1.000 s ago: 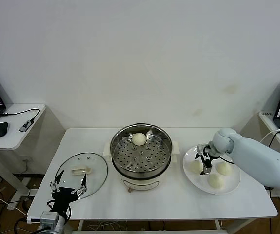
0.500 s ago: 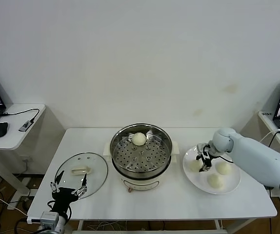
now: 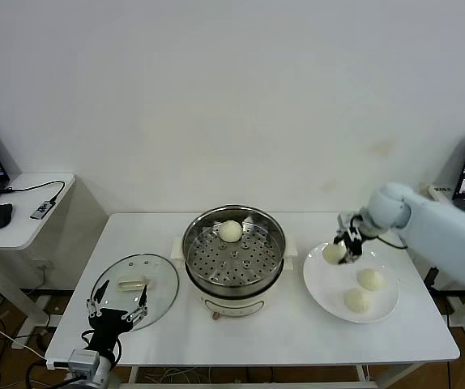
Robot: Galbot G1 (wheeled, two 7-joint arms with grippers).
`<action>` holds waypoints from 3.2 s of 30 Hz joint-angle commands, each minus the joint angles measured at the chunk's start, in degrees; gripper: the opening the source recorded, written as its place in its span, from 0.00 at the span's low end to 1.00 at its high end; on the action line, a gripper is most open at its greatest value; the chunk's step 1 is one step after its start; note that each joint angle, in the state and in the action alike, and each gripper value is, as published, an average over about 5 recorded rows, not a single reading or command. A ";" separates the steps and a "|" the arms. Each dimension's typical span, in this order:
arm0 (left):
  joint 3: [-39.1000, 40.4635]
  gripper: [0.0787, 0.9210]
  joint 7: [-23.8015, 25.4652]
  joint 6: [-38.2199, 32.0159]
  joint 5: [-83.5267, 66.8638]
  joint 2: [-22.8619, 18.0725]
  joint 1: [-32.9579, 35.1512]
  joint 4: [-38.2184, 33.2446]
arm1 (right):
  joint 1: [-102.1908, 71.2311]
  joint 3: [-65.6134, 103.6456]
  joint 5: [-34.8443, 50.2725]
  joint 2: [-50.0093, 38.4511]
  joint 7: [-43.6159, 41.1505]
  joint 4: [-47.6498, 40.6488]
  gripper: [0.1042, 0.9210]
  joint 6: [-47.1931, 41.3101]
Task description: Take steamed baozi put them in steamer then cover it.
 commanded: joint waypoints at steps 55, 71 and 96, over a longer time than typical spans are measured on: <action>-1.03 0.88 -0.02 -0.33 -0.46 -0.76 -0.78 -0.48 | 1.68 -10.28 26.97 39.29 16.72 -10.97 0.67 -22.80; -0.51 0.88 0.04 -0.24 -0.53 -0.09 -1.07 -1.27 | 20.91 -14.15 24.08 13.60 0.76 8.77 0.88 -16.28; 0.10 0.88 0.13 -0.08 0.08 0.44 -0.39 -1.67 | -16.04 8.87 -9.38 -22.16 -4.72 16.43 0.88 6.85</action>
